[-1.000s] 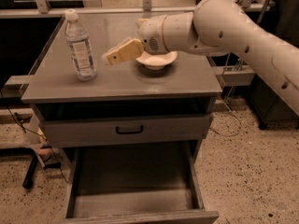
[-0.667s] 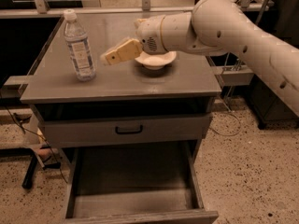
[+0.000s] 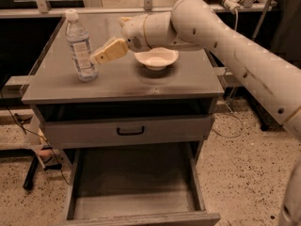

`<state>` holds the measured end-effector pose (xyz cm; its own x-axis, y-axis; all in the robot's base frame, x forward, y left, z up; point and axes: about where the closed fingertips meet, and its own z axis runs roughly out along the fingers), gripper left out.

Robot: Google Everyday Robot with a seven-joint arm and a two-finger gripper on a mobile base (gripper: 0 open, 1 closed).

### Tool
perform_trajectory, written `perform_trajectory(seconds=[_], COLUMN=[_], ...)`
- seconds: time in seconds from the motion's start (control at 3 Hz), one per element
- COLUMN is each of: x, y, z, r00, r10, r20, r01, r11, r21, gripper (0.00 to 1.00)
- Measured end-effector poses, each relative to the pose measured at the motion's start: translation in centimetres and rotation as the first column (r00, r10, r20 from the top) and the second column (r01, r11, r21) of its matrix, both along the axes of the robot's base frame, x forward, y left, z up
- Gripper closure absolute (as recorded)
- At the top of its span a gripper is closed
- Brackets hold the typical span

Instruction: Place blue plastic bottle into middle drawer

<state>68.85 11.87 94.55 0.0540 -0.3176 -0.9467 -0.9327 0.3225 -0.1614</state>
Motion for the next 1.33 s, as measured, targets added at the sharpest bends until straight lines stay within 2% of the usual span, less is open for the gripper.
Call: perform_trajectory(seconds=[0.33, 0.67, 1.0, 1.33], x=[1.4, 1.5, 1.7, 2.0], y=[1.9, 2.0, 3.5, 5.9], z=[-0.5, -0.3, -0.7, -1.3], r00=[0.9992, 0.9992, 0.9997, 0.9983], r10=[0.039, 0.040, 0.017, 0.042], r20=[0.008, 0.009, -0.018, -0.041], r01=[-0.039, -0.040, -0.016, -0.041], r11=[0.999, 0.999, 1.000, 0.999], r21=[0.011, 0.014, 0.015, 0.024], gripper=[0.00, 0.00, 0.00, 0.00])
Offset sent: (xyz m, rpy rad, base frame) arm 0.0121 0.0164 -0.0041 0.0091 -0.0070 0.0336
